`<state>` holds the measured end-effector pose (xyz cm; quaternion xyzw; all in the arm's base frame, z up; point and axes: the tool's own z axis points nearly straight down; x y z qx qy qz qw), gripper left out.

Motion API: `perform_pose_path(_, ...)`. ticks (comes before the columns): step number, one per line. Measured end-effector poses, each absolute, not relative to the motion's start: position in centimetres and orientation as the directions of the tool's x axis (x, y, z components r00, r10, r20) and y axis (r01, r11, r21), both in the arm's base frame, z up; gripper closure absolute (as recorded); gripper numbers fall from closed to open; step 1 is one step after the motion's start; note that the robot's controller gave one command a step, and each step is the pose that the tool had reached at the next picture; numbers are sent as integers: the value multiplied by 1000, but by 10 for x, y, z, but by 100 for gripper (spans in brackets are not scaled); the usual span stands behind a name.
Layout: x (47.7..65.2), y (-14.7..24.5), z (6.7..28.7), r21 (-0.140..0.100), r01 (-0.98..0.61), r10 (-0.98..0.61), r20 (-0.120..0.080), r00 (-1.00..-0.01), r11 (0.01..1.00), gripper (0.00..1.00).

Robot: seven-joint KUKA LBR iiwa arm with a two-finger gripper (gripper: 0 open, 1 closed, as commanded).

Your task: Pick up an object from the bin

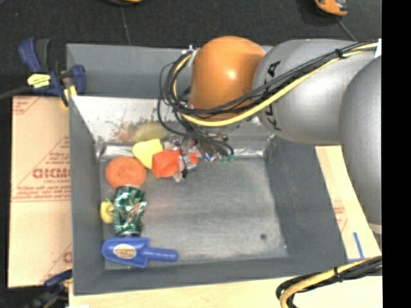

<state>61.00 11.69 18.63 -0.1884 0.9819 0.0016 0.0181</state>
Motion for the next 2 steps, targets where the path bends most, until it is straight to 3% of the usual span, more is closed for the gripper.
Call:
perform_pose_path(1, 603, 112, 194, -6, -384, -384, -38, -923, 923, 100)
perform_pose_path(2, 620, 128, 153, 5, -181, -180, -42, -983, 984, 100)
